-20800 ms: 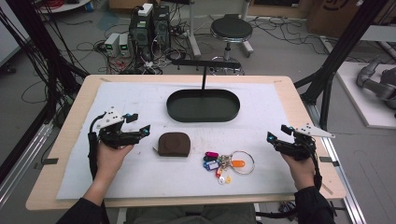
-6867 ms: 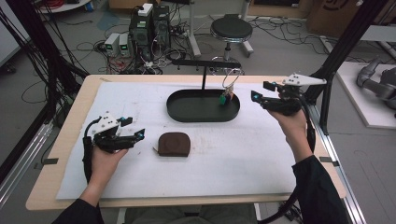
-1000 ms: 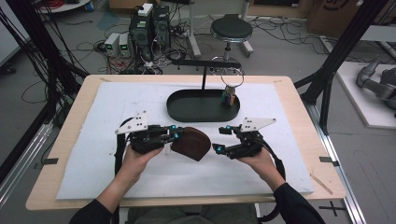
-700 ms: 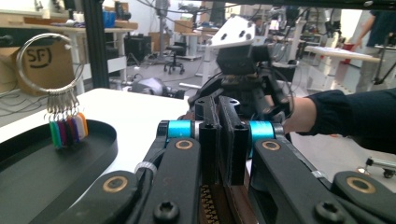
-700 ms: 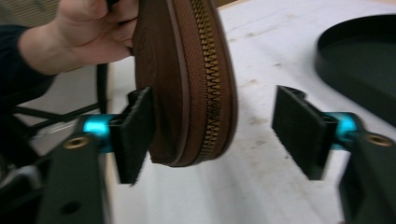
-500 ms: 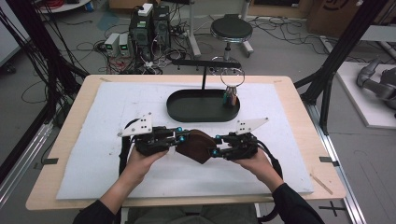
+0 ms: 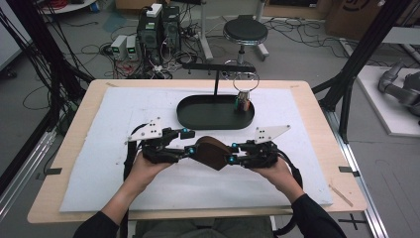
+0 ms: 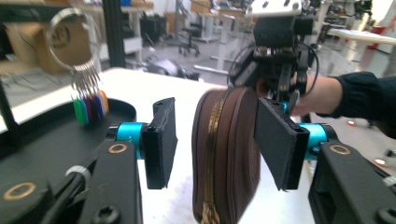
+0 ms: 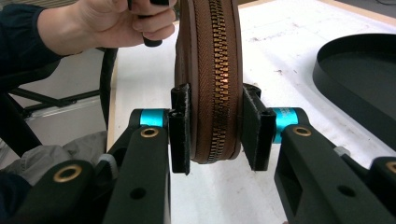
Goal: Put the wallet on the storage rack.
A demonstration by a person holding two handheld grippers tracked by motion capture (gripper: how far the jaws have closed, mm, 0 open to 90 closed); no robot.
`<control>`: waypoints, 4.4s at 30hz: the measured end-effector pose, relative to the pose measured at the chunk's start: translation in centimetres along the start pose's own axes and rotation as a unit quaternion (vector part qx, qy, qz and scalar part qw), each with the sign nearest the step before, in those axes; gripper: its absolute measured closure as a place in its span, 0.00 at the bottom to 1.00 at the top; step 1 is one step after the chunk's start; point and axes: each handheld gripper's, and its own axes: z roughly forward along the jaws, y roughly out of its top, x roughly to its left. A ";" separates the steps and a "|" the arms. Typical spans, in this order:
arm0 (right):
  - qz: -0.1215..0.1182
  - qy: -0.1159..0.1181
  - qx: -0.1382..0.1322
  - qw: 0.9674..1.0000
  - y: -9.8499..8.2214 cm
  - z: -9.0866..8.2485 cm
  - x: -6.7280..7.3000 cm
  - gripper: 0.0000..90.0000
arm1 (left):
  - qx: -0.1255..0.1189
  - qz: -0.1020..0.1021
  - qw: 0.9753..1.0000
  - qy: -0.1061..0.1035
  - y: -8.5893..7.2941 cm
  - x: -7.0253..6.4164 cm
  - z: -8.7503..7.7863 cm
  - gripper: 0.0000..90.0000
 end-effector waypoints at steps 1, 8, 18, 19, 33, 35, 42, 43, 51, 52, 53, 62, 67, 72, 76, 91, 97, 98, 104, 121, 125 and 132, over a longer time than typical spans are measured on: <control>0.000 0.001 0.000 1.000 0.0 0.0 0.0 0.76 | 0.011 0.000 1.000 -0.005 0.1 0.0 0.1 0.51; -0.010 0.012 0.003 1.000 0.2 -0.1 0.2 0.76 | 0.049 0.004 0.999 -0.016 0.0 0.0 0.6 0.47; -0.020 0.019 0.011 1.000 0.2 0.0 0.3 0.76 | 0.068 0.003 0.996 -0.054 -0.5 0.1 1.0 0.67; -0.020 0.019 0.011 1.000 0.2 0.0 0.3 0.76 | 0.065 -0.003 0.996 -0.058 -0.6 0.2 1.0 0.68; -0.017 -0.005 -0.023 1.000 0.3 -1.1 -0.1 0.66 | 0.038 0.014 0.998 -0.045 -0.2 0.1 0.4 0.77; -0.014 -0.022 -0.040 0.999 0.3 -1.9 -0.3 0.67 | 0.035 0.011 0.999 -0.030 -0.1 0.3 0.0 0.77; 0.008 -0.109 -0.083 0.990 -0.1 -4.9 -1.7 0.55 | 0.018 0.009 1.000 0.013 0.6 0.8 -1.0 0.77; 0.012 -0.121 -0.087 0.989 -0.2 -5.2 -1.9 0.53 | 0.017 0.012 1.000 0.019 0.7 0.9 -1.1 0.77; 0.029 -0.194 -0.088 0.977 -1.0 -7.3 -2.9 0.50 | 0.007 0.029 0.996 0.081 1.9 1.8 -1.1 0.77; 0.030 -0.200 -0.088 0.975 -1.1 -7.5 -2.9 0.49 | 0.006 0.031 0.995 0.089 2.0 1.9 -1.0 0.77; 0.030 -0.204 -0.088 0.974 -1.2 -7.7 -3.0 0.49 | 0.005 0.032 0.995 0.097 2.0 2.0 -1.0 0.77; 0.045 -0.237 -0.089 0.966 -2.0 -9.1 -3.6 0.47 | -0.006 0.040 0.985 0.168 2.0 3.3 -0.1 0.77; 0.048 -0.250 -0.090 0.963 -2.2 -9.6 -3.9 0.46 | -0.010 0.037 0.981 0.192 1.8 3.9 0.4 0.77; 0.054 -0.257 -0.091 0.961 -2.4 -9.9 -4.1 0.45 | -0.011 0.029 0.978 0.206 1.5 4.4 1.1 0.77; 0.057 -0.263 -0.094 0.958 -2.5 -10.2 -4.2 0.45 | -0.017 0.027 0.976 0.216 1.3 4.8 1.6 0.77; 0.059 -0.272 -0.096 0.956 -2.8 -10.6 -4.4 0.44 | -0.039 0.007 0.972 0.233 -0.6 7.0 5.3 0.77; 0.061 -0.271 -0.097 0.956 -2.8 -10.7 -4.4 0.44 | -0.043 0.004 0.970 0.240 -1.6 8.2 6.7 0.77; 0.061 -0.272 -0.096 0.956 -2.8 -10.7 -4.4 0.44 | -0.046 0.004 0.969 0.242 -1.8 8.4 6.9 0.77; 0.062 -0.271 -0.096 0.956 -2.9 -10.7 -4.5 0.44 | -0.039 -0.001 0.968 0.248 -2.5 9.7 8.3 0.77; 0.065 -0.272 -0.099 0.955 -3.2 -11.0 -4.5 0.44 | -0.015 -0.028 0.965 0.259 -3.9 11.3 11.5 0.77; 0.066 -0.272 -0.098 0.955 -3.2 -11.0 -4.5 0.44 | -0.006 -0.027 0.965 0.262 -4.1 11.5 11.4 0.77; 0.064 -0.272 -0.098 0.955 -3.2 -11.0 -4.6 0.44 | -0.001 -0.035 0.966 0.257 -4.1 11.7 11.1 0.76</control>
